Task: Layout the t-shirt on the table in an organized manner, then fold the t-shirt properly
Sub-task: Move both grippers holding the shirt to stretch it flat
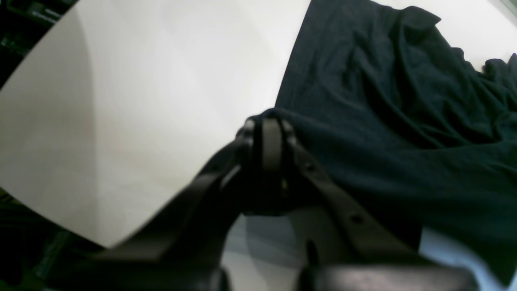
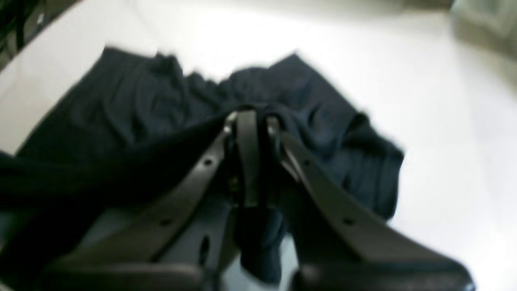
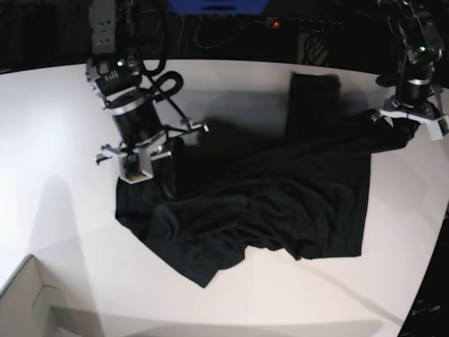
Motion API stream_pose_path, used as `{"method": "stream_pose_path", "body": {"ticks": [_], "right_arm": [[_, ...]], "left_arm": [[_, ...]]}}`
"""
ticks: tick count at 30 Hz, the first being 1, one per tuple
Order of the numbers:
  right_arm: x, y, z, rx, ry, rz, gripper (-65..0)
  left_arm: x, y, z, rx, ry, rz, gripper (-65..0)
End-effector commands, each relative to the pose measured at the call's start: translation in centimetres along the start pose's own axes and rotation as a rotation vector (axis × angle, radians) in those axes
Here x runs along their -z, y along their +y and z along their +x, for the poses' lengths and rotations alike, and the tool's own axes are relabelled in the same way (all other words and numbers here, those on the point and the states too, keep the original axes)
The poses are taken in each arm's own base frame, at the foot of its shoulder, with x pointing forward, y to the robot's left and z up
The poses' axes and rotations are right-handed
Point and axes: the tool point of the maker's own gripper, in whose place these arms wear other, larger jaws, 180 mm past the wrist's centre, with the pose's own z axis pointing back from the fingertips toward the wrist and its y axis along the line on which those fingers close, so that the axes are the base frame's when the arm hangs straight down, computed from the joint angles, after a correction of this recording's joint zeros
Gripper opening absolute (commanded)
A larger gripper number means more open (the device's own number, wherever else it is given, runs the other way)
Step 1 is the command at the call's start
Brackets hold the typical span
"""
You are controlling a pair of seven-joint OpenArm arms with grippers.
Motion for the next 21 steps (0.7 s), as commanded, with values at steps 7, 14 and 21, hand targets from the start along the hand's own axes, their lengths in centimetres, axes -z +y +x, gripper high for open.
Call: {"method": "stream_pose_path", "body": {"ticks": [7,14,21], "right_arm": [[1.2,-1.8,4.2,-0.025,-0.131,-0.038,-65.0],[4.6,-6.0,4.6,-0.035,-0.095,-0.124,-65.0],[8.4,-7.0,0.9,-0.001,0.032,-0.118,-65.0]], "left_arm": [[0.7,-0.9,5.3,-0.022,-0.161,-0.012,-64.5],[1.7,-4.1,5.4,-0.024,-0.161,-0.091,-64.5],[3.2,-4.4,2.6,0.026,-0.038,-0.077,-64.5]]}}
